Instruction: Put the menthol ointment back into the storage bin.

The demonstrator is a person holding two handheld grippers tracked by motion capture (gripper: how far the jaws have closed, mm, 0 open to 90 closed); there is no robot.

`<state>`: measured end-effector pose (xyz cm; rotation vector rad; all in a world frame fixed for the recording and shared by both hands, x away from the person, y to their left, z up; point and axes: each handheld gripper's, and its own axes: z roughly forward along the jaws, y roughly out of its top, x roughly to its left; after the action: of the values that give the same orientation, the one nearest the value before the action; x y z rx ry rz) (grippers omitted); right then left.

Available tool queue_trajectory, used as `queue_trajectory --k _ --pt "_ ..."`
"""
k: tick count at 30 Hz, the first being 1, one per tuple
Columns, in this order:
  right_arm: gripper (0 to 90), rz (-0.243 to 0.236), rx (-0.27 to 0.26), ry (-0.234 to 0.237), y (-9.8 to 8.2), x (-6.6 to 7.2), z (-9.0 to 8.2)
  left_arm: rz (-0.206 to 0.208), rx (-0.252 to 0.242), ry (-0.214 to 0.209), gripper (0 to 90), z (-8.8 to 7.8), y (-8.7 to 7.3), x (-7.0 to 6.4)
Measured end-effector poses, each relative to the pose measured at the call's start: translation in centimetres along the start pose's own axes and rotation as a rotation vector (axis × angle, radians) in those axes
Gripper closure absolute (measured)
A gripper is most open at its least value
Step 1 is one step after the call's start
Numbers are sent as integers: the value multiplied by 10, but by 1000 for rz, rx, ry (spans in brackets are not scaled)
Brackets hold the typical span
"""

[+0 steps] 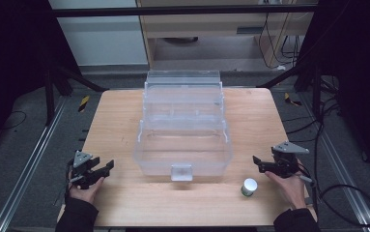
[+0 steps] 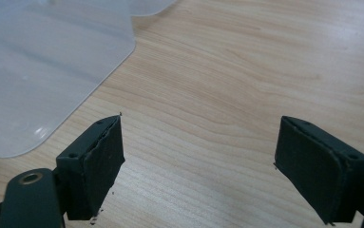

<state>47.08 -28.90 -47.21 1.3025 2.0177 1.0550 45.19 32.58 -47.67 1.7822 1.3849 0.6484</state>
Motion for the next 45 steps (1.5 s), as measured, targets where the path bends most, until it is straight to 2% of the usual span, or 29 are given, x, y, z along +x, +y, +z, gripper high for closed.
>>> queue_trajectory --k 3,5,8,13,17,20,28,34,45 --pt "186 -37 -1 -10 4 3 -4 2 11 5 367 0 -1 -1" --pt "200 -42 -8 -12 7 5 -7 3 14 11 359 0 -1 0" --pt "246 -52 -20 7 15 7 -12 7 15 18 343 0 -1 0" --pt "246 -85 7 51 31 8 -17 12 21 18 332 1 -2 0" --pt "237 -144 60 66 45 10 -19 14 27 14 331 3 -3 1" --pt "232 -165 94 105 56 12 -19 12 31 17 326 4 -3 1" --pt "207 -238 158 169 78 22 -20 19 34 19 326 4 -3 1" --pt "198 -310 212 197 95 29 -26 18 35 17 327 4 -3 1" --pt "171 -397 305 265 106 37 -32 25 43 12 329 4 -3 0"
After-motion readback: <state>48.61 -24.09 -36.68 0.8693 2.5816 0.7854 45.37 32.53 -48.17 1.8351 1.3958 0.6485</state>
